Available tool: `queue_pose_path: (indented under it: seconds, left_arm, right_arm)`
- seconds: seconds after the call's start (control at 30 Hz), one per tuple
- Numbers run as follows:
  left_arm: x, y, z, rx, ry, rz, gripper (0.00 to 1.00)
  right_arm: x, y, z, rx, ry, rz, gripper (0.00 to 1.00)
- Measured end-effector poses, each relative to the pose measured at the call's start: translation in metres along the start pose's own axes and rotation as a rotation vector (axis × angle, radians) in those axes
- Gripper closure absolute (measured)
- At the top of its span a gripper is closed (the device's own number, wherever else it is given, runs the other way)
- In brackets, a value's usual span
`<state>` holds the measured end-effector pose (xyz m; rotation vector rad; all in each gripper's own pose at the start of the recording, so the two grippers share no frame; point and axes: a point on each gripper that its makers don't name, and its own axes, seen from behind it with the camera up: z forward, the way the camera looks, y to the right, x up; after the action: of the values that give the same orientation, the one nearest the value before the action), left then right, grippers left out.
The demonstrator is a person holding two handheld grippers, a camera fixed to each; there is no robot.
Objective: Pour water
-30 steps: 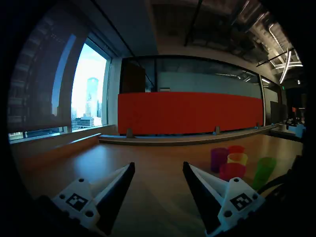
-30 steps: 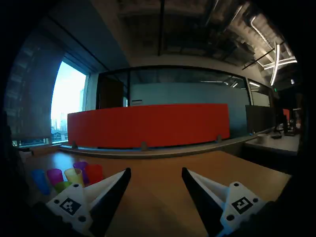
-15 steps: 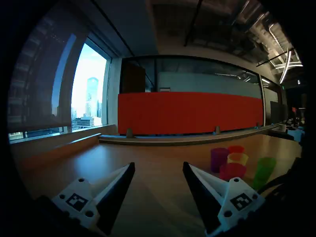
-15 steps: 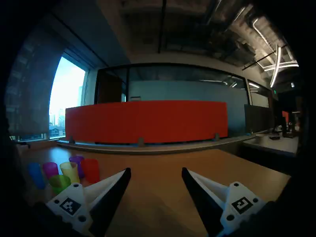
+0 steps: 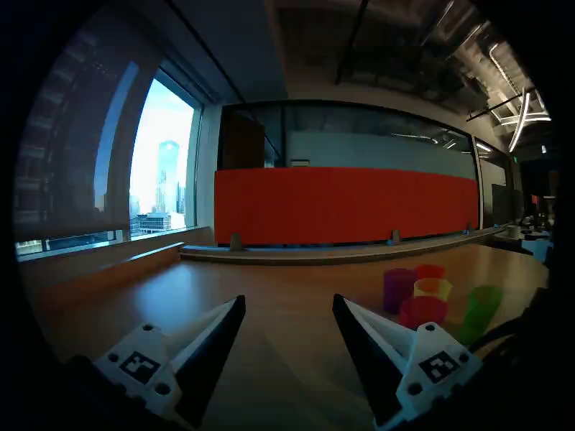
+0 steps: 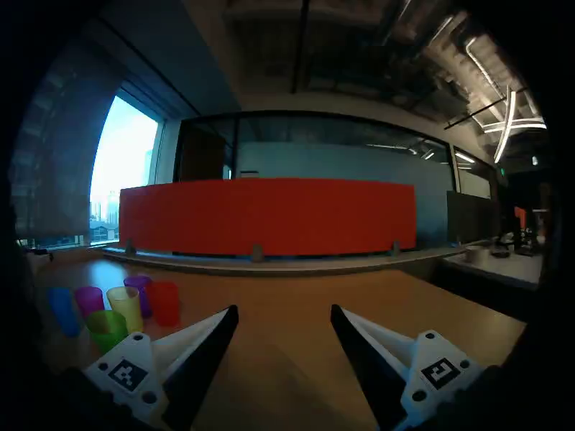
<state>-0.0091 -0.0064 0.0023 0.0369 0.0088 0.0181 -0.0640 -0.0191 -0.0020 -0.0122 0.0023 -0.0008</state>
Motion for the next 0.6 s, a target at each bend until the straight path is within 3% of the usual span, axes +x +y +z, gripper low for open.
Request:
queue_pose_path:
  seconds: [0.6]
  left_arm:
    - [0.0003,-0.0002,-0.0004,0.0,0.0,0.0,0.1]
  right_arm:
    - [0.0024,-0.0018,-0.0015,0.004,-0.006,0.003,0.0]
